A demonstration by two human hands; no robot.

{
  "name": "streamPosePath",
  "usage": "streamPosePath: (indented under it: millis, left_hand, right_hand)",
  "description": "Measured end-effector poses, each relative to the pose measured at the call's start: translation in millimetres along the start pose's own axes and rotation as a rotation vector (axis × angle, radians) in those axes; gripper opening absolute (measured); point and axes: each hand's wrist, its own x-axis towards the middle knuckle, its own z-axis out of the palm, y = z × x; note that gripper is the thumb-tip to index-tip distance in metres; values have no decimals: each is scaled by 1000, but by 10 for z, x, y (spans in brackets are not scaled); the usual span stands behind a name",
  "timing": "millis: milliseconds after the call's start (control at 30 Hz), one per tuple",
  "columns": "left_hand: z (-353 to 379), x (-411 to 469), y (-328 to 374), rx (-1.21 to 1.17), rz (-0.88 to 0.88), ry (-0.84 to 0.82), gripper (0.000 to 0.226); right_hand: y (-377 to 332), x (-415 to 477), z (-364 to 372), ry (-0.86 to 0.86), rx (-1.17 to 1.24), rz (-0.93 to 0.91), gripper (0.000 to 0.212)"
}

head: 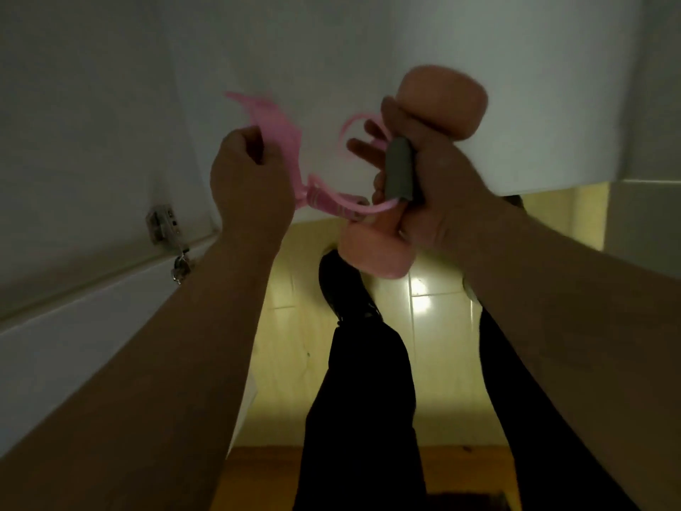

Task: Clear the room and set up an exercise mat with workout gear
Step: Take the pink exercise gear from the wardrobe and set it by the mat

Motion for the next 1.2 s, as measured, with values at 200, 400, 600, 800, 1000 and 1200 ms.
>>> streamPosePath:
  millis: [200, 400, 600, 800, 1000, 1200]
  left_hand:
    - [-366, -677, 384, 63, 161, -244, 24]
    - [-870, -1411, 962, 138, 343, -425, 26]
    - [-1443, -2418, 1507, 149, 471, -386, 26]
    - [-2123, -3460, 1844, 159, 544, -316, 30]
    - [-2914, -4325, 1951, 278, 688, -118, 26]
    - [-3488, -4549, 2022, 365, 764, -101, 27]
  right_hand:
    - [319, -914, -120, 56, 199, 78, 28]
    - [399, -1810, -316, 168, 273, 7, 76]
    - [371, -3007, -277, 298, 280, -1, 40]
    - [459, -4126, -197, 168, 250, 29, 44]
    - [672, -5184, -99, 43, 75, 15, 33]
    - [1031, -5814, -40, 77, -3, -2, 38]
